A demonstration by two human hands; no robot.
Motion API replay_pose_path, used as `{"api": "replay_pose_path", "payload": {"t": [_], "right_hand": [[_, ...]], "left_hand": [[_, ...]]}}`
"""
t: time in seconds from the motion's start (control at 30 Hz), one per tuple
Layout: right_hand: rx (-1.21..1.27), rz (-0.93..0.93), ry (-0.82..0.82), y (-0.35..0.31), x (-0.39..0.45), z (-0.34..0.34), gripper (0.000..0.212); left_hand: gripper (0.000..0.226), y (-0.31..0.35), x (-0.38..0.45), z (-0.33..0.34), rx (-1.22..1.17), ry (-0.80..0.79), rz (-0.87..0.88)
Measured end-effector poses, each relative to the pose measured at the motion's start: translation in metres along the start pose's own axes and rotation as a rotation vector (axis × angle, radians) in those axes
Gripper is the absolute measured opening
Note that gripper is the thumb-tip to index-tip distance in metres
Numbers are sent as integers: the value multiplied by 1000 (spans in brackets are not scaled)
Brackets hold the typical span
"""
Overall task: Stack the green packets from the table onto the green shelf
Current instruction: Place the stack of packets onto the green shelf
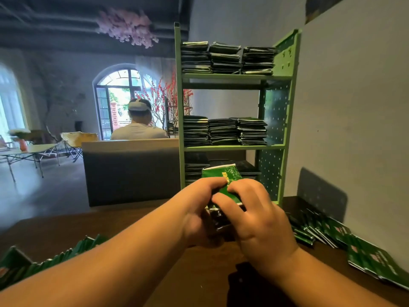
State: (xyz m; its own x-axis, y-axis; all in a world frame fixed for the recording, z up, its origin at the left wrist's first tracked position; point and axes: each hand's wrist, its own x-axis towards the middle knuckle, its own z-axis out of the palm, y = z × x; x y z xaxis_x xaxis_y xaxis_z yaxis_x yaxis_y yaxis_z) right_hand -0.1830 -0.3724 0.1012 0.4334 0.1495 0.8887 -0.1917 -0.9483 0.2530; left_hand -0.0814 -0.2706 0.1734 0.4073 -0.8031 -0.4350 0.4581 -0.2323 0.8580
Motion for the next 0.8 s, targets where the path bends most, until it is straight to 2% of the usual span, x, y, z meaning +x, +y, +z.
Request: {"api": "replay_pose_path", "payload": {"t": [0.07,0.13,0.2,0.23,0.3,0.37,0.43,0.53,0.8], "right_hand": [[-8,23,28,8,3,-4,41],[-1,101,24,21,2,-8,61],[-15,174,19,37,-1,-9,73],[-32,198,26,44,-3,-9,76],[-62,234,27,59,-6,-5,79],[-83,259,6,70,-9,0,80],[-86,278,-12,77,-10,6,80],[-70,309,-3,84,-8,15,81],[-74,277,5,87,-6,36,80]], "left_hand": [[57,-1,7,-1,60,-18,75],[69,-1,15,-5,125,6,162],[60,-1,23,-12,290,116,361],[48,-2,27,-18,472,191,508],[34,-1,36,-30,1027,335,818],[40,4,44,-38,1512,416,1030],[41,9,57,-42,1783,420,1196],[46,21,78,-39,1926,463,1203],[64,43,115,-27,2119,523,1004]]}}
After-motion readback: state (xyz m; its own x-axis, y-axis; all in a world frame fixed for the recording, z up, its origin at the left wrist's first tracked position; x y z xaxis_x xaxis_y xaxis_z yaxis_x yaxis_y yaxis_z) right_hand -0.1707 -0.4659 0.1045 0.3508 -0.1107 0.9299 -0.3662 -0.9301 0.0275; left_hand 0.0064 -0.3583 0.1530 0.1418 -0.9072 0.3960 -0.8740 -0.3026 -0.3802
